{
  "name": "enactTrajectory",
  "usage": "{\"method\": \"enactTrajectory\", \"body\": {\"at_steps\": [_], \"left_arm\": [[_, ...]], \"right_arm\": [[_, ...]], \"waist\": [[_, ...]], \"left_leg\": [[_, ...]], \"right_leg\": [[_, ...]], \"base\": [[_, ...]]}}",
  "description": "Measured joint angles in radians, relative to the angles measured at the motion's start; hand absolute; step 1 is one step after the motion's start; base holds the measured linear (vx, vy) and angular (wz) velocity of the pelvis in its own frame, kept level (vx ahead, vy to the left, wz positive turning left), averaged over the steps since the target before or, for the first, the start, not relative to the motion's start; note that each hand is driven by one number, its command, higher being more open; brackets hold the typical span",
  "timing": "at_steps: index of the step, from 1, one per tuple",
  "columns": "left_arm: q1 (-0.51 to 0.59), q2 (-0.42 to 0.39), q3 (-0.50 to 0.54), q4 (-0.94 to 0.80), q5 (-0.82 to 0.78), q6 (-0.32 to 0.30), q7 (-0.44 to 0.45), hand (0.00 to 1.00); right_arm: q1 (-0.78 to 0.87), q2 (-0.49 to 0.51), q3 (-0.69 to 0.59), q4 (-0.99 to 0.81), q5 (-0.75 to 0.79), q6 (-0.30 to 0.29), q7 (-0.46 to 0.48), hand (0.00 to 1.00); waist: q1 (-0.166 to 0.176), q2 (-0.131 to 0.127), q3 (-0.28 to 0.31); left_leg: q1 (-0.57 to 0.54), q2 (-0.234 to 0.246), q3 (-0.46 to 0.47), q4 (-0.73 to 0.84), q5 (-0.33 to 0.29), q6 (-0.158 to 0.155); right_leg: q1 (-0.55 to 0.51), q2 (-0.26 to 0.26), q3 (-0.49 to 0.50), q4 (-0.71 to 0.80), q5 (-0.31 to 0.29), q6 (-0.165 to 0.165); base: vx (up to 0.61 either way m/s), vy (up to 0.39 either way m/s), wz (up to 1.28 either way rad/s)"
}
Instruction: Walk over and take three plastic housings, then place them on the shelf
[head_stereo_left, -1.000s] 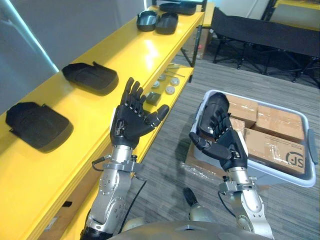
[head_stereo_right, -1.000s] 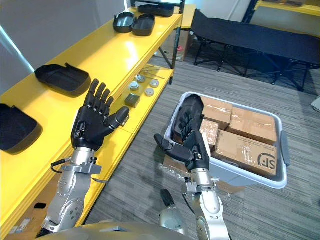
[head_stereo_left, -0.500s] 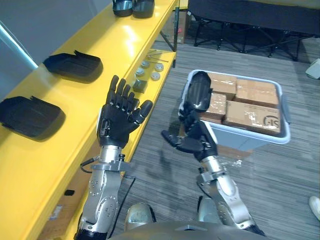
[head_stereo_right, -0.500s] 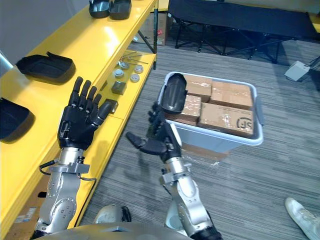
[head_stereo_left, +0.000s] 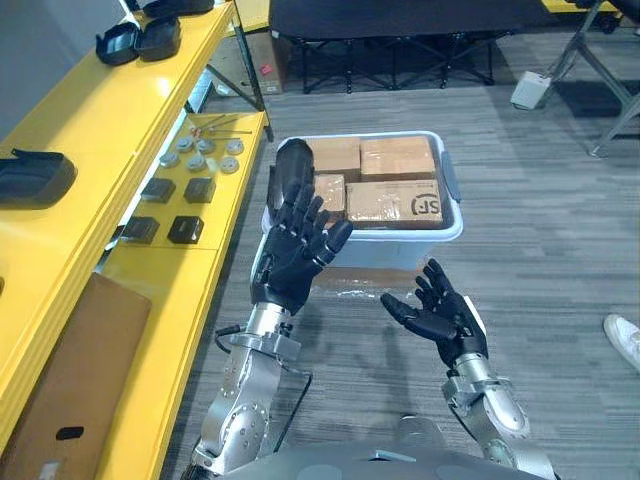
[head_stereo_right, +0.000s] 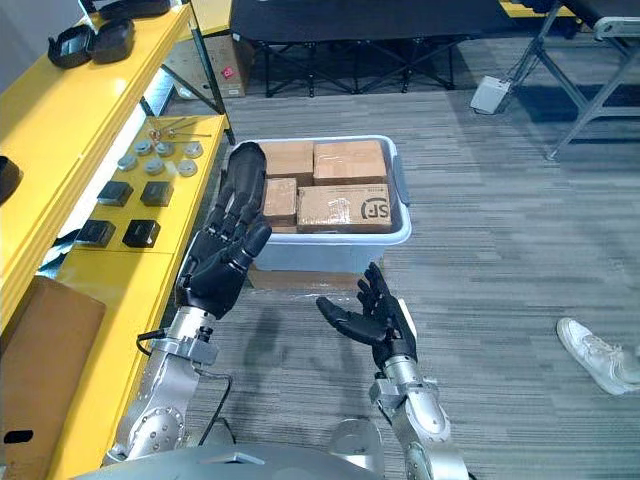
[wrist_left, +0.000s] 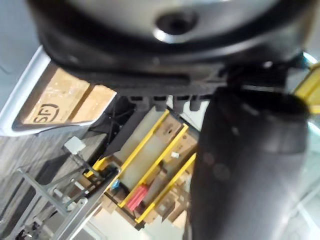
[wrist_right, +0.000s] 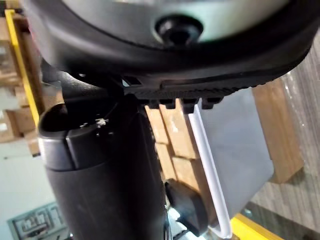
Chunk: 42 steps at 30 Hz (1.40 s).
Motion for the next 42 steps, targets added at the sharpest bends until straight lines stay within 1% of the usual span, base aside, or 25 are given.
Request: {"method": "enactTrajectory", "body": {"at_steps": [1,2,3,9,12,16,18,20,23,25,28,31,35,38,39,41,42], "left_arm": [[0.001,0.001,0.001,0.001,0.000,0.000,-0.007,1.00],[0.004,0.008,0.006,0.001,0.001,0.001,-0.022,1.00],[0.024,0.038,0.070,0.001,0.085,-0.005,-0.029,1.00],[0.024,0.037,0.078,0.001,0.085,-0.005,-0.027,1.00],[0.024,0.029,0.119,0.002,0.117,-0.005,-0.005,1.00],[0.045,0.007,0.213,0.012,0.173,-0.005,0.055,1.00],[0.053,0.000,0.239,0.026,0.199,-0.005,0.087,1.00],[0.054,-0.006,0.265,0.031,0.216,-0.005,0.129,1.00],[0.055,-0.011,0.276,0.033,0.238,-0.006,0.150,1.00],[0.062,-0.011,0.275,0.033,0.238,-0.016,0.163,1.00],[0.064,-0.014,0.275,0.033,0.262,-0.020,0.188,1.00],[0.073,-0.015,0.275,0.033,0.277,-0.021,0.192,1.00],[0.101,-0.023,0.274,0.033,0.276,-0.021,0.187,1.00],[0.111,-0.031,0.265,0.033,0.274,-0.022,0.164,1.00],[0.118,-0.031,0.263,0.033,0.273,-0.024,0.152,1.00],[0.120,-0.030,0.246,0.033,0.273,-0.026,0.121,1.00],[0.116,-0.030,0.232,0.033,0.273,-0.027,0.102,1.00]], "right_arm": [[-0.002,0.002,0.005,-0.005,-0.005,0.000,0.000,1.00],[-0.007,0.016,0.017,-0.012,-0.016,0.000,-0.006,1.00],[-0.015,0.110,0.056,0.004,-0.050,-0.027,-0.077,1.00],[-0.015,0.110,0.055,0.004,-0.050,-0.027,-0.077,1.00],[-0.017,0.113,0.037,0.011,-0.082,-0.027,-0.076,1.00],[-0.024,0.138,-0.020,0.028,-0.089,-0.027,-0.076,1.00],[-0.027,0.158,-0.047,0.043,-0.099,-0.027,-0.081,1.00],[-0.029,0.161,-0.057,0.046,-0.126,-0.027,-0.087,1.00],[-0.035,0.161,-0.057,0.046,-0.127,-0.027,-0.091,1.00],[-0.048,0.161,-0.054,0.046,-0.127,-0.027,-0.093,1.00],[-0.081,0.161,-0.054,0.046,-0.126,-0.027,-0.093,1.00],[-0.095,0.161,-0.050,0.046,-0.125,-0.027,-0.093,1.00],[-0.094,0.160,-0.022,0.046,-0.124,-0.027,-0.096,1.00],[-0.093,0.161,0.011,0.046,-0.124,-0.027,-0.095,1.00],[-0.092,0.161,0.020,0.046,-0.124,-0.027,-0.096,1.00],[-0.093,0.164,0.029,0.046,-0.124,-0.028,-0.095,1.00],[-0.093,0.165,0.027,0.046,-0.124,-0.031,-0.097,1.00]], "waist": [[0.005,0.001,-0.005],[0.016,-0.004,-0.013],[0.014,-0.116,-0.043],[0.014,-0.116,-0.043],[0.014,-0.116,-0.043],[0.016,-0.117,-0.043],[0.018,-0.118,-0.042],[0.025,-0.121,-0.040],[0.036,-0.120,-0.033],[0.038,-0.120,-0.032],[0.037,-0.128,-0.011],[0.038,-0.134,0.009],[0.041,-0.133,0.010],[0.043,-0.133,0.010],[0.044,-0.132,0.010],[0.057,-0.131,0.010],[0.064,-0.131,0.010]], "left_leg": [[0.008,-0.006,-0.005,-0.028,-0.006,-0.013],[0.018,-0.025,-0.001,-0.056,0.005,-0.035],[0.030,-0.083,0.012,-0.068,0.022,-0.040],[0.030,-0.083,0.014,-0.069,0.023,-0.040],[0.034,-0.082,0.020,-0.089,0.036,-0.040],[0.053,-0.083,0.027,-0.137,0.063,-0.038],[0.053,-0.084,0.027,-0.149,0.069,-0.033],[0.050,-0.085,0.024,-0.176,0.083,-0.039],[0.051,-0.083,0.018,-0.194,0.097,-0.041],[0.051,-0.082,0.019,-0.204,0.105,-0.043],[0.049,-0.082,0.020,-0.206,0.110,-0.044],[0.049,-0.082,0.021,-0.206,0.112,-0.044],[0.050,-0.082,0.022,-0.206,0.114,-0.046],[0.074,-0.081,0.023,-0.203,0.105,-0.044],[0.086,-0.081,0.025,-0.199,0.096,-0.044],[0.097,-0.078,0.027,-0.163,0.060,-0.042],[0.096,-0.078,0.027,-0.132,0.037,-0.043]], "right_leg": [[-0.007,0.000,0.007,-0.005,0.007,0.006],[-0.013,-0.012,0.021,-0.018,0.026,0.017],[0.055,-0.058,0.017,-0.185,0.145,0.043],[0.054,-0.057,0.018,-0.185,0.146,0.043],[0.048,-0.055,0.017,-0.187,0.154,0.039],[0.049,-0.052,0.007,-0.198,0.172,0.034],[0.047,-0.051,0.002,-0.198,0.175,0.033],[0.032,-0.050,-0.009,-0.198,0.175,0.033],[0.025,-0.046,-0.015,-0.200,0.174,0.032],[0.019,-0.044,-0.015,-0.199,0.175,0.032],[0.015,-0.043,-0.015,-0.199,0.177,0.030],[0.015,-0.043,-0.015,-0.200,0.178,0.030],[0.018,-0.042,-0.015,-0.201,0.178,0.030],[0.043,-0.042,-0.018,-0.201,0.178,0.029],[0.056,-0.043,-0.019,-0.200,0.178,0.029],[0.076,-0.044,-0.029,-0.193,0.178,0.029],[0.082,-0.049,-0.041,-0.176,0.171,0.019]], "base": [[-0.06,0.130,-0.18],[-0.03,0.100,-0.14],[-0.02,0.072,-0.09],[0.00,0.000,0.00],[0.00,0.000,0.00],[-0.02,-0.002,-0.01],[-0.04,-0.003,0.03],[-0.07,-0.013,0.04],[-0.03,-0.011,0.01],[-0.02,-0.009,-0.03],[0.00,0.000,0.00],[0.00,0.000,0.00],[0.02,0.000,0.01],[0.00,0.000,0.00],[0.02,0.008,-0.04],[0.01,0.014,-0.06],[0.00,0.015,-0.05]]}}
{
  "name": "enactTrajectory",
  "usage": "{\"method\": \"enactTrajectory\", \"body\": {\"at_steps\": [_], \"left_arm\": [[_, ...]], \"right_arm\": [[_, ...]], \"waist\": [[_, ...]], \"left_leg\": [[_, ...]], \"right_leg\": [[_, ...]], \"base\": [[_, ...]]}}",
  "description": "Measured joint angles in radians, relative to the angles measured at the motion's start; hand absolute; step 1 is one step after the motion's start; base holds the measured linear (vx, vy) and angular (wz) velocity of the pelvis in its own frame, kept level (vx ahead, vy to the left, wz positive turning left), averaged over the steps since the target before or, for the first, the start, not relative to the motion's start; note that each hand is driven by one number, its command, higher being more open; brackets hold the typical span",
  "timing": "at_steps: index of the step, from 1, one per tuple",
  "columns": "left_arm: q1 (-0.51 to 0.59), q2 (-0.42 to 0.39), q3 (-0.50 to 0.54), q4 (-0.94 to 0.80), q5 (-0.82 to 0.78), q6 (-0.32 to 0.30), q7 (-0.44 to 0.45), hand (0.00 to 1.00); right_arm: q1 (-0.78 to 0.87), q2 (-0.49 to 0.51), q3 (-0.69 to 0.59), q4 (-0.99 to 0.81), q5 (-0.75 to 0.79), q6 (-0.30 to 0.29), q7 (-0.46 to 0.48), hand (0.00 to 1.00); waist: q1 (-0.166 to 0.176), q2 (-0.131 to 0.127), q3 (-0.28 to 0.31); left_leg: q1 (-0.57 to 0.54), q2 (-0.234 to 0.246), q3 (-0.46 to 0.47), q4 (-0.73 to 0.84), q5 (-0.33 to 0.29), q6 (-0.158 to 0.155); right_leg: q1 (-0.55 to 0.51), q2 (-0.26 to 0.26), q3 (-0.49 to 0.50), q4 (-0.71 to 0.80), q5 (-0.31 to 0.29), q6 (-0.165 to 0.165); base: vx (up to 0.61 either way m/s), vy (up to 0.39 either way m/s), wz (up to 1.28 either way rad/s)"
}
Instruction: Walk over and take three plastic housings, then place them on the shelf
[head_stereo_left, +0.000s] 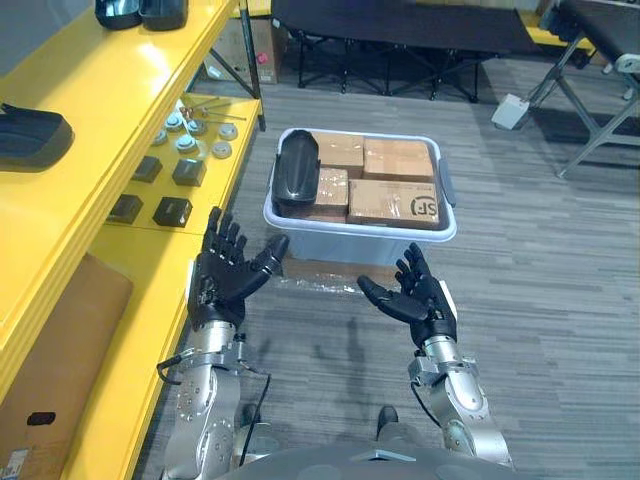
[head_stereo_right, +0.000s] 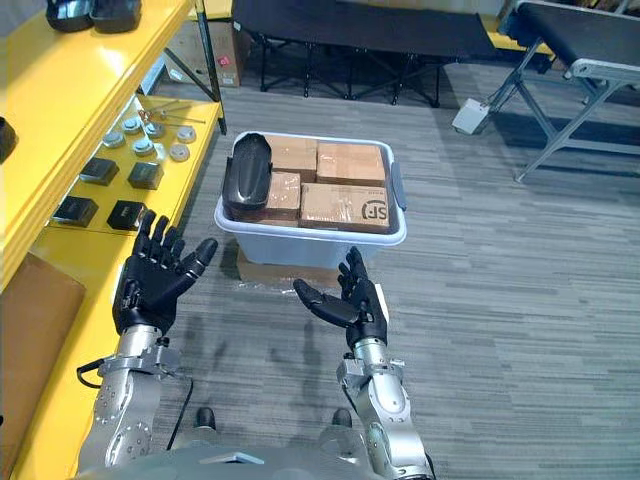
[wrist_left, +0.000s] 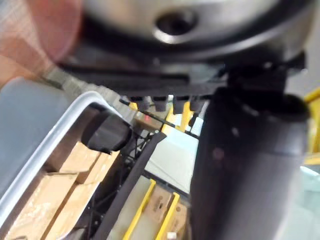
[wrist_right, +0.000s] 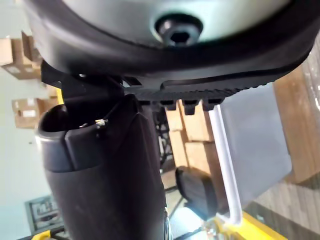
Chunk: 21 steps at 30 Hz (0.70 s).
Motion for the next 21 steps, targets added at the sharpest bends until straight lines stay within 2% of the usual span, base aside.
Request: {"method": "enactTrajectory", "body": {"at_steps": [1,3,4,5,6,7,8,9,10,11,13,14,15,16,17,18,20,21], "left_arm": [[-0.002,0.000,-0.002,0.000,0.000,0.000,-0.008,1.00],[-0.009,0.001,-0.020,0.000,0.001,0.000,-0.028,1.00],[-0.022,0.001,-0.032,0.000,0.002,0.000,-0.041,1.00],[-0.037,0.009,-0.039,0.000,0.000,0.001,-0.057,1.00],[-0.041,0.021,-0.042,0.000,-0.001,0.001,-0.064,1.00],[-0.049,0.042,-0.047,-0.001,-0.006,0.002,-0.083,1.00],[-0.059,0.060,-0.054,-0.002,-0.015,0.002,-0.091,1.00],[-0.063,0.067,-0.055,-0.002,-0.015,0.002,-0.093,1.00],[-0.076,0.069,-0.048,0.003,-0.027,0.002,-0.091,1.00],[-0.103,0.069,-0.054,0.023,-0.046,0.001,-0.091,1.00],[-0.149,0.070,-0.069,0.070,-0.055,-0.001,-0.090,1.00],[-0.162,0.074,-0.078,0.085,-0.057,-0.001,-0.088,1.00],[-0.161,0.088,-0.086,0.086,-0.058,-0.002,-0.089,1.00],[-0.160,0.101,-0.093,0.102,-0.058,-0.002,-0.098,1.00],[-0.146,0.098,-0.111,0.112,-0.068,-0.001,-0.110,1.00],[-0.137,0.095,-0.121,0.113,-0.076,-0.001,-0.117,1.00],[-0.116,0.079,-0.138,0.113,-0.102,0.001,-0.128,1.00],[-0.111,0.078,-0.140,0.113,-0.123,0.003,-0.127,1.00]], "right_arm": [[-0.001,0.000,-0.001,0.000,0.000,-0.001,-0.002,1.00],[-0.004,0.006,-0.003,0.000,0.000,-0.006,-0.009,1.00],[-0.012,0.003,-0.006,0.001,0.000,-0.015,-0.010,1.00],[-0.024,-0.004,-0.016,0.002,0.000,-0.019,-0.012,1.00],[-0.022,0.000,-0.015,0.002,0.000,-0.020,-0.013,1.00],[-0.023,0.007,-0.014,0.006,0.000,-0.021,-0.013,1.00],[-0.033,0.016,-0.014,0.013,0.000,-0.026,-0.009,1.00],[-0.040,0.020,-0.012,0.020,0.000,-0.033,-0.004,1.00],[-0.050,0.024,-0.011,0.024,0.000,-0.037,0.008,1.00],[-0.058,0.024,-0.017,0.023,0.000,-0.039,0.024,1.00],[-0.060,0.024,-0.029,0.023,0.001,-0.039,0.038,1.00],[-0.060,0.024,-0.032,0.022,0.002,-0.039,0.046,1.00],[-0.057,0.023,-0.032,0.022,0.002,-0.039,0.056,1.00],[-0.051,0.012,-0.037,0.023,0.003,-0.038,0.065,1.00],[-0.041,-0.006,-0.045,0.022,0.010,-0.038,0.066,1.00],[-0.039,-0.017,-0.048,0.022,0.013,-0.038,0.066,1.00],[-0.040,-0.056,-0.052,0.015,0.004,-0.038,0.068,1.00],[-0.040,-0.061,-0.050,0.012,0.000,-0.038,0.071,1.00]], "waist": [[0.001,0.000,0.000],[0.002,-0.002,0.002],[0.001,0.011,0.012],[0.002,0.029,0.028],[-0.006,0.027,0.030],[-0.014,0.020,0.033],[-0.016,0.025,0.042],[-0.015,0.023,0.042],[-0.008,0.019,0.040],[-0.003,0.018,0.041],[-0.002,0.023,0.053],[-0.007,0.012,0.068],[-0.014,-0.006,0.081],[-0.027,0.005,0.105],[-0.028,0.028,0.115],[-0.027,0.043,0.116],[-0.015,0.084,0.099],[-0.015,0.091,0.088]], "left_leg": [[-0.003,0.000,-0.002,0.020,-0.012,0.002],[-0.025,-0.005,-0.016,0.116,-0.066,0.014],[-0.053,-0.005,-0.035,0.215,-0.131,0.042],[-0.061,0.005,-0.034,0.279,-0.174,0.039],[-0.058,0.002,-0.034,0.286,-0.179,0.045],[-0.040,-0.008,-0.036,0.263,-0.176,0.060],[-0.021,-0.006,-0.041,0.230,-0.162,0.083],[-0.022,0.001,-0.040,0.226,-0.158,0.089],[-0.036,0.007,-0.045,0.232,-0.155,0.094],[-0.056,0.007,-0.053,0.241,-0.156,0.093],[-0.073,0.002,-0.075,0.243,-0.157,0.093],[-0.081,-0.007,-0.098,0.251,-0.162,0.086],[-0.091,-0.018,-0.129,0.277,-0.176,0.063],[-0.099,-0.018,-0.182,0.315,-0.197,0.031],[-0.091,-0.003,-0.223,0.325,-0.207,0.017],[-0.087,0.006,-0.239,0.327,-0.214,0.007],[-0.062,0.044,-0.264,0.289,-0.233,-0.016],[-0.036,0.054,-0.269,0.242,-0.223,-0.005]], "right_leg": [[-0.001,-0.003,-0.006,0.015,-0.006,-0.009],[-0.010,-0.024,-0.031,0.083,-0.032,-0.050],[-0.038,-0.036,-0.033,0.173,-0.042,-0.065],[-0.108,-0.049,-0.025,0.335,-0.037,-0.080],[-0.135,-0.060,-0.024,0.399,-0.021,-0.102],[-0.170,-0.073,-0.024,0.459,0.033,-0.134],[-0.206,-0.071,-0.018,0.478,0.068,-0.141],[-0.215,-0.055,-0.008,0.462,0.045,-0.140],[-0.215,-0.020,0.007,0.380,-0.045,-0.112],[-0.219,0.012,0.012,0.277,-0.056,-0.108],[-0.221,0.032,0.034,0.147,-0.036,-0.080],[-0.219,0.027,0.056,0.079,-0.031,-0.068],[-0.211,0.023,0.068,0.059,-0.036,-0.071],[-0.196,0.027,0.070,0.099,-0.006,-0.024],[-0.197,0.048,0.059,0.171,-0.008,-0.029],[-0.205,0.056,0.056,0.215,-0.028,-0.047],[-0.250,0.070,0.025,0.380,-0.155,-0.070],[-0.251,0.075,0.011,0.396,-0.184,-0.080]], "base": [[0.00,0.000,0.00],[-0.02,0.061,-0.03],[-0.08,0.126,-0.28],[-0.12,0.151,-0.26],[-0.15,0.207,-0.12],[-0.09,0.171,-0.06],[-0.05,0.148,-0.13],[0.00,0.032,-0.25],[0.00,-0.024,-0.18],[0.01,-0.064,-0.05],[0.01,-0.120,0.30],[0.03,-0.194,0.65],[0.03,-0.290,1.03],[0.09,-0.289,1.20],[0.12,-0.298,1.01],[0.13,-0.228,0.58],[0.20,-0.296,0.31],[0.27,-0.306,0.26]]}}
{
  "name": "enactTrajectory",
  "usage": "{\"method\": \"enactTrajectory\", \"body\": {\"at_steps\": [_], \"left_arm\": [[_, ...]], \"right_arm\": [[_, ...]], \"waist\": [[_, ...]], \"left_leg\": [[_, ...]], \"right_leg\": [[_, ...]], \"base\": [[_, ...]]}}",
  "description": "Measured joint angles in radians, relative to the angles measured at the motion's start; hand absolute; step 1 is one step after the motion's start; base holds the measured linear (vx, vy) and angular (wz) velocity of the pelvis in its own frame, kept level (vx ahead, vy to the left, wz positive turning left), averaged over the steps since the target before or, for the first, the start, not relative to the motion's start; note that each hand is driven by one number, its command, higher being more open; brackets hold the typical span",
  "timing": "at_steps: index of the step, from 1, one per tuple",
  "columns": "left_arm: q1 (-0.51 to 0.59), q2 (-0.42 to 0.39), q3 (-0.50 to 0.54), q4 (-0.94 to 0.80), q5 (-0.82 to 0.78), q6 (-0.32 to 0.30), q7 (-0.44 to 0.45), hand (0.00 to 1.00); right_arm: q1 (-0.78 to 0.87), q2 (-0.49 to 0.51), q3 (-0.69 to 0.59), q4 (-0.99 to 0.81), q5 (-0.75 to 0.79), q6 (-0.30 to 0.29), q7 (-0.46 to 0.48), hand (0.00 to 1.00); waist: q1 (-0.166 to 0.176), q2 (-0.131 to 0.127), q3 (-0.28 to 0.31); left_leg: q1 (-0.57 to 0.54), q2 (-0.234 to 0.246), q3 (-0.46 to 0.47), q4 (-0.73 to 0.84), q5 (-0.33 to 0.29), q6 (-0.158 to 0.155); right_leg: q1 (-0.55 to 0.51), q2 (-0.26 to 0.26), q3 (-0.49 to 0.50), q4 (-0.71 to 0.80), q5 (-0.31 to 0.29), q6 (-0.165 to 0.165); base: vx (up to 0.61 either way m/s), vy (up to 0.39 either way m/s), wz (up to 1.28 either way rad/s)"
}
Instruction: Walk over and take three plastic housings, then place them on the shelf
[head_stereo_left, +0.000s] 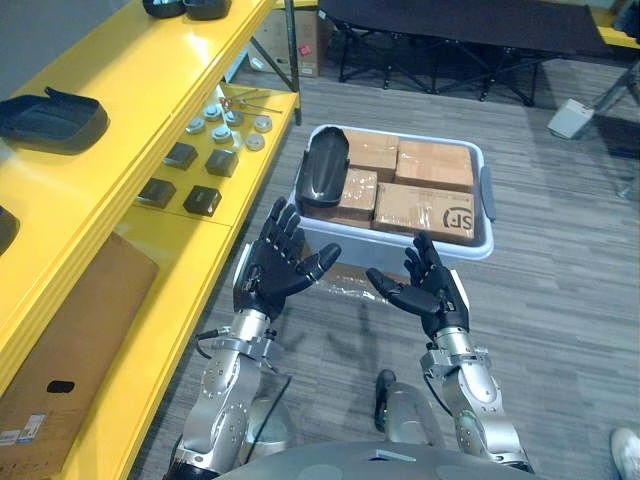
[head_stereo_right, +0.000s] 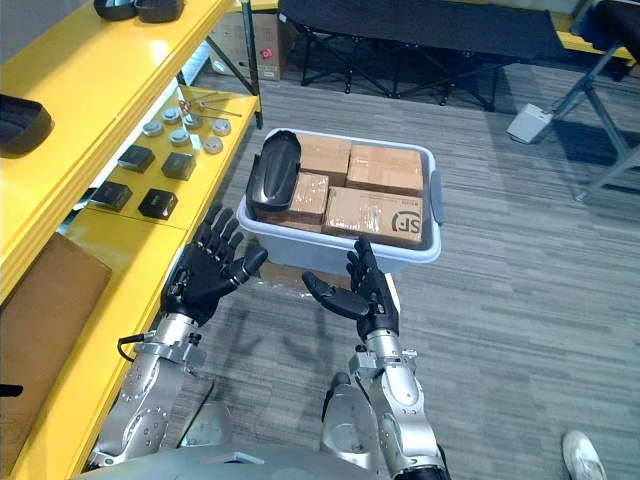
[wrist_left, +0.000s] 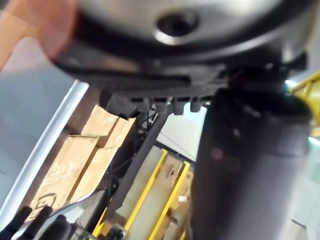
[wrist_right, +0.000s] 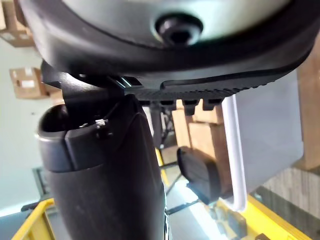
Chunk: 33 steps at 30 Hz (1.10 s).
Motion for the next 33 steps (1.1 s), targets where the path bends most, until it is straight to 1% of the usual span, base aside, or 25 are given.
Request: {"method": "enactTrajectory", "body": {"at_steps": [1,2,3,4,5,6,7,8,9,10,11,12,13,14,15,16,17,20,22,25,27,29,30,31,33], "left_arm": [[0.006,0.001,-0.001,0.000,-0.011,0.001,0.003,1.00],[0.015,-0.015,-0.006,0.000,-0.030,0.002,0.011,1.00],[0.018,-0.025,-0.013,0.007,-0.031,0.003,0.015,1.00],[0.028,-0.033,-0.014,0.014,-0.031,0.004,0.016,1.00],[0.042,-0.042,-0.014,0.021,-0.033,0.005,0.020,1.00],[0.044,-0.043,-0.014,0.027,-0.033,0.005,0.021,1.00],[0.047,-0.043,-0.014,0.030,-0.033,0.006,0.026,1.00],[0.045,-0.044,-0.014,0.030,-0.031,0.006,0.030,1.00],[0.044,-0.044,-0.014,0.030,-0.029,0.006,0.031,1.00],[0.044,-0.043,-0.014,0.030,-0.028,0.006,0.031,1.00],[0.043,-0.043,-0.015,0.030,-0.028,0.004,0.031,1.00],[0.044,-0.044,-0.017,0.030,-0.028,0.004,0.032,1.00],[0.045,-0.044,-0.032,0.029,-0.028,0.003,0.031,1.00],[0.040,-0.034,-0.036,0.029,-0.028,0.002,0.029,1.00],[0.036,-0.027,-0.037,0.028,-0.028,0.002,0.028,1.00],[0.029,-0.015,-0.043,0.028,-0.028,0.003,0.030,1.00],[0.013,0.003,-0.044,0.028,-0.028,0.004,0.031,1.00],[0.020,0.009,-0.045,0.028,-0.028,0.005,0.035,1.00],[0.023,0.012,-0.047,0.028,-0.028,0.006,0.036,1.00],[0.017,0.011,-0.067,0.028,-0.027,0.006,0.036,1.00],[-0.003,0.001,-0.080,0.026,-0.027,0.007,0.034,1.00],[-0.016,0.000,-0.079,0.026,-0.028,0.007,0.034,1.00],[-0.017,0.000,-0.079,0.026,-0.028,0.007,0.035,1.00],[-0.014,-0.004,-0.078,0.026,-0.029,0.007,0.036,1.00],[-0.012,0.001,-0.095,0.026,-0.029,0.007,0.037,1.00]], "right_arm": [[0.000,-0.001,0.001,-0.001,0.000,0.000,0.002,1.00],[-0.003,-0.011,0.001,-0.016,0.001,0.002,0.003,1.00],[0.003,-0.022,-0.001,-0.030,0.004,0.006,0.006,1.00],[0.006,-0.031,-0.006,-0.031,0.010,0.008,0.013,1.00],[0.007,-0.042,-0.009,-0.032,0.010,0.010,0.031,1.00],[0.007,-0.045,-0.008,-0.032,0.010,0.010,0.037,1.00],[0.007,-0.048,-0.022,-0.033,0.010,0.010,0.037,1.00],[0.007,-0.046,-0.039,-0.035,0.008,0.010,0.026,1.00],[0.007,-0.046,-0.044,-0.036,0.007,0.010,0.014,1.00],[0.006,-0.044,-0.049,-0.036,0.006,0.010,-0.011,1.00],[0.003,-0.042,-0.046,-0.035,0.001,0.010,-0.044,1.00],[0.001,-0.043,-0.043,-0.034,-0.001,0.010,-0.060,1.00],[-0.001,-0.053,-0.039,-0.032,-0.003,0.010,-0.100,1.00],[-0.022,-0.032,-0.027,-0.015,-0.004,0.024,-0.136,1.00],[-0.029,-0.024,-0.026,-0.015,-0.005,0.026,-0.146,1.00],[-0.044,-0.017,-0.026,-0.014,-0.004,0.026,-0.162,1.00],[-0.080,-0.015,-0.026,0.004,-0.003,0.029,-0.183,1.00],[-0.143,-0.014,-0.031,0.056,-0.004,0.029,-0.239,1.00],[-0.187,-0.014,-0.037,0.093,-0.005,0.029,-0.273,1.00],[-0.330,-0.020,-0.105,0.187,-0.045,0.031,-0.380,1.00],[-0.446,-0.055,-0.155,0.226,-0.045,0.052,-0.461,1.00],[-0.557,-0.095,-0.183,0.267,-0.055,0.079,-0.515,1.00],[-0.585,-0.107,-0.189,0.281,-0.068,0.089,-0.524,1.00],[-0.631,-0.133,-0.193,0.310,-0.078,0.103,-0.537,1.00],[-0.680,-0.166,-0.209,0.352,-0.077,0.116,-0.532,1.00]], "waist": [[0.002,0.005,-0.011],[0.004,0.026,-0.025],[-0.010,0.039,-0.033],[-0.021,0.040,-0.037],[-0.027,0.042,-0.039],[-0.025,0.040,-0.038],[-0.013,0.037,-0.039],[-0.009,0.026,-0.033],[-0.009,0.025,-0.032],[-0.008,0.025,-0.032],[-0.002,0.025,-0.032],[0.005,0.029,-0.034],[0.019,0.049,-0.045],[0.017,0.016,-0.052],[0.014,0.005,-0.053],[0.014,-0.013,-0.050],[0.015,-0.031,-0.045],[0.021,-0.036,-0.042],[0.023,-0.038,-0.035],[0.033,-0.024,0.012],[0.043,-0.009,0.047],[0.045,-0.004,0.091],[0.045,0.004,0.103],[0.048,0.017,0.124],[0.067,0.033,0.136]], "left_leg": [[0.009,0.004,-0.009,-0.008,0.008,0.013],[-0.041,-0.005,-0.017,0.157,-0.008,0.012],[-0.089,0.001,-0.010,0.242,0.005,0.031],[-0.109,0.007,-0.014,0.286,0.038,0.033],[-0.135,0.021,-0.008,0.346,0.074,0.033],[-0.152,0.024,0.004,0.378,0.095,0.030],[-0.173,0.017,0.049,0.389,0.059,0.022],[-0.194,-0.006,0.095,0.345,0.028,0.027],[-0.206,-0.022,0.119,0.313,0.022,0.031],[-0.225,-0.050,0.157,0.235,0.026,0.036],[-0.240,-0.072,0.163,0.147,0.055,0.053],[-0.236,-0.078,0.161,0.086,0.099,0.063],[-0.238,-0.087,0.154,-0.019,0.259,0.071],[-0.226,-0.123,0.163,-0.029,0.258,0.088],[-0.227,-0.137,0.165,-0.045,0.261,0.094],[-0.229,-0.160,0.169,-0.066,0.270,0.107],[-0.236,-0.185,0.171,-0.081,0.278,0.119],[-0.236,-0.202,0.157,-0.092,0.283,0.126],[-0.240,-0.203,0.143,-0.093,0.284,0.128],[-0.248,-0.213,0.113,-0.111,0.308,0.129],[-0.281,-0.218,0.094,-0.128,0.336,0.126],[-0.305,-0.226,0.081,-0.147,0.370,0.118],[-0.310,-0.225,0.074,-0.151,0.379,0.117],[-0.311,-0.221,0.063,-0.164,0.397,0.117],[-0.313,-0.214,0.063,-0.194,0.414,0.122]], "right_leg": [[-0.001,0.005,-0.005,-0.002,-0.011,-0.011],[0.003,0.018,-0.015,-0.005,-0.025,-0.024],[0.020,0.031,-0.037,-0.014,-0.030,-0.035],[0.049,0.036,-0.055,-0.026,-0.030,-0.034],[0.098,0.042,-0.073,-0.070,-0.028,-0.043],[0.117,0.042,-0.081,-0.091,-0.026,-0.047],[0.148,0.039,-0.088,-0.131,-0.017,-0.049],[0.178,0.025,-0.100,-0.174,-0.009,-0.041],[0.196,0.017,-0.111,-0.195,-0.004,-0.037],[0.229,0.005,-0.127,-0.231,0.003,-0.026],[0.253,-0.006,-0.135,-0.247,0.008,-0.016],[0.258,-0.009,-0.135,-0.246,0.012,-0.008],[0.266,-0.004,-0.130,-0.246,0.011,0.014],[0.268,-0.039,-0.118,-0.252,0.012,0.039],[0.261,-0.054,-0.119,-0.251,0.017,0.046],[0.246,-0.077,-0.119,-0.244,0.020,0.051],[0.235,-0.099,-0.122,-0.244,0.031,0.068],[0.240,-0.108,-0.128,-0.242,0.054,0.073],[0.242,-0.105,-0.139,-0.239,0.054,0.073],[0.235,-0.101,-0.151,-0.223,0.048,0.065],[0.207,-0.099,-0.157,-0.219,0.030,0.058],[0.187,-0.099,-0.161,-0.211,-0.006,0.072],[0.179,-0.098,-0.165,-0.201,-0.008,0.076],[0.168,-0.095,-0.172,-0.176,-0.013,0.070],[0.145,-0.093,-0.173,-0.161,-0.022,0.064]], "base": [[0.28,-0.184,0.10],[0.23,-0.118,0.19],[0.28,-0.193,0.33],[0.31,-0.198,0.48],[0.33,-0.165,0.37],[0.32,-0.068,0.21],[0.29,-0.044,0.19],[0.27,-0.033,0.24],[0.28,0.034,0.42],[0.21,0.072,0.40],[0.25,0.129,0.28],[0.22,0.183,0.00],[0.26,0.218,-0.07],[0.21,0.196,0.02],[0.15,0.140,0.19],[0.14,0.185,0.26],[0.12,0.176,0.22],[0.07,0.112,0.20],[0.00,0.023,0.18],[-0.10,0.022,0.24],[-0.16,0.013,0.30],[-0.21,0.005,0.30],[-0.19,-0.014,0.28],[-0.22,-0.028,0.19],[-0.18,-0.024,0.09]]}}
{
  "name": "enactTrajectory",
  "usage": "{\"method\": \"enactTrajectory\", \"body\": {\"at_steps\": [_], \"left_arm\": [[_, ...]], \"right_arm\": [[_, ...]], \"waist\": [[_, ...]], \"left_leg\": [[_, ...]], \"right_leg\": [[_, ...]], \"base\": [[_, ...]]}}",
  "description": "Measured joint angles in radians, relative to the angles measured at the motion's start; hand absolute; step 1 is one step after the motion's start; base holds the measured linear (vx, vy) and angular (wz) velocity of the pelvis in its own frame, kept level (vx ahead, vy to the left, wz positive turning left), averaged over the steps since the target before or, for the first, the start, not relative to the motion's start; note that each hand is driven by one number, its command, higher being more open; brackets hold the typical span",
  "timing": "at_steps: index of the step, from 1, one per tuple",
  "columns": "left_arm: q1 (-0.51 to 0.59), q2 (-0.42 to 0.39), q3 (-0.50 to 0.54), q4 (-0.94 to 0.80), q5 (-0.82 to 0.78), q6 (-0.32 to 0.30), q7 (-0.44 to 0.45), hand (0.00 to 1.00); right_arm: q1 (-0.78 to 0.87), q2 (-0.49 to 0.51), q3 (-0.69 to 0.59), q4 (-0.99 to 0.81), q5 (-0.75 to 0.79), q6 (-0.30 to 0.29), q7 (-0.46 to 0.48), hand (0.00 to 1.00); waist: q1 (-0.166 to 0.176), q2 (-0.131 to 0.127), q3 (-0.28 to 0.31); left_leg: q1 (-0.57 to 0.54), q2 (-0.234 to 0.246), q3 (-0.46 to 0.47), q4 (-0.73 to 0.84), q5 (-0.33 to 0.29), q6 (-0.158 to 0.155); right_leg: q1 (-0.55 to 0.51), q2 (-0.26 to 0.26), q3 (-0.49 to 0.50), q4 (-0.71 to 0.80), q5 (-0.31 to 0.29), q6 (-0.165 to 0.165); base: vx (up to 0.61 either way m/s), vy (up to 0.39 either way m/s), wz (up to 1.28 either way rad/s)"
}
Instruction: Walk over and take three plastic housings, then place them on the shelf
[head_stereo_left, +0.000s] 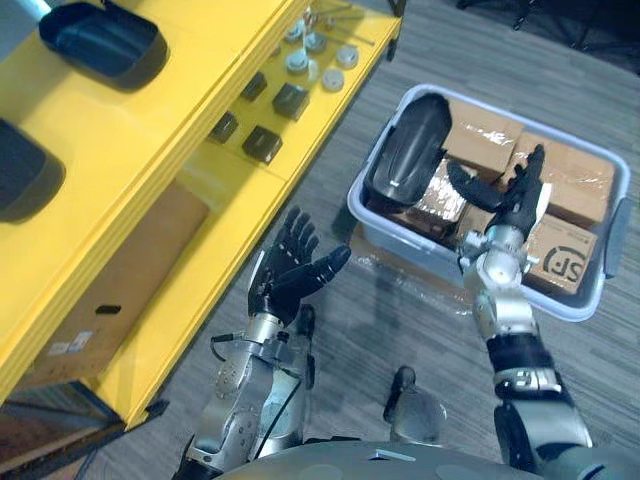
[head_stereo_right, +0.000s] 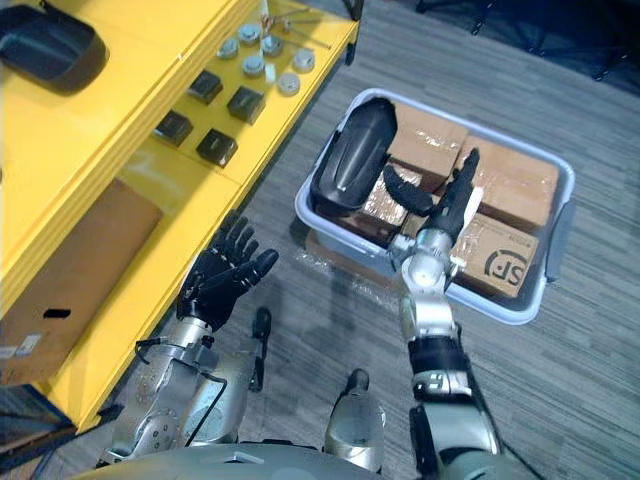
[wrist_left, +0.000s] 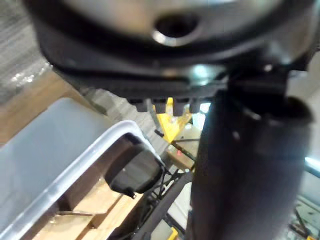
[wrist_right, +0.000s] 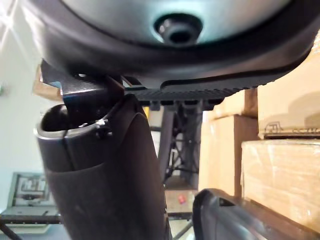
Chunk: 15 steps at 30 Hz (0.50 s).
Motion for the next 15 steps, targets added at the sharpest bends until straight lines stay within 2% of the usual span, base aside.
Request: {"method": "enactTrajectory", "body": {"at_steps": [2,6,8,12,15], "left_arm": [[0.000,0.007,-0.012,0.000,0.005,0.000,0.002,1.00],[-0.032,0.022,-0.020,0.015,0.012,-0.002,0.003,1.00],[-0.080,0.021,-0.021,0.054,0.011,-0.003,0.005,1.00],[-0.085,0.022,-0.027,0.095,0.009,-0.009,0.011,1.00],[-0.091,0.022,-0.041,0.128,0.009,-0.010,0.015,1.00]], "right_arm": [[-0.050,-0.026,-0.004,0.070,0.006,0.004,0.027,1.00],[-0.158,-0.067,0.005,0.209,0.006,0.018,0.079,1.00],[-0.230,-0.123,0.006,0.307,0.006,0.036,0.103,1.00],[-0.321,-0.190,0.025,0.401,0.008,0.059,0.128,1.00],[-0.369,-0.228,0.072,0.467,0.007,0.082,0.150,1.00]], "waist": [[0.007,0.007,0.006],[0.013,0.013,0.023],[0.031,0.029,0.039],[0.046,0.052,0.062],[0.057,0.057,0.066]], "left_leg": [[-0.002,0.005,0.003,-0.032,0.025,0.007],[-0.034,0.003,0.005,-0.017,0.036,0.012],[-0.048,0.003,0.001,-0.009,0.049,0.016],[-0.067,-0.006,-0.005,0.002,0.051,0.019],[-0.082,-0.012,-0.014,0.003,0.053,0.018]], "right_leg": [[-0.015,0.002,-0.003,0.008,-0.001,-0.003],[-0.044,-0.003,-0.001,0.029,0.005,0.008],[-0.057,-0.011,-0.002,0.045,0.006,0.009],[-0.076,-0.021,-0.002,0.068,0.002,0.010],[-0.097,-0.029,-0.005,0.095,-0.014,0.011]], "base": [[-0.10,-0.017,0.08],[-0.04,0.006,0.04],[-0.03,0.010,0.09],[-0.03,0.000,0.08],[-0.06,-0.010,0.08]]}}
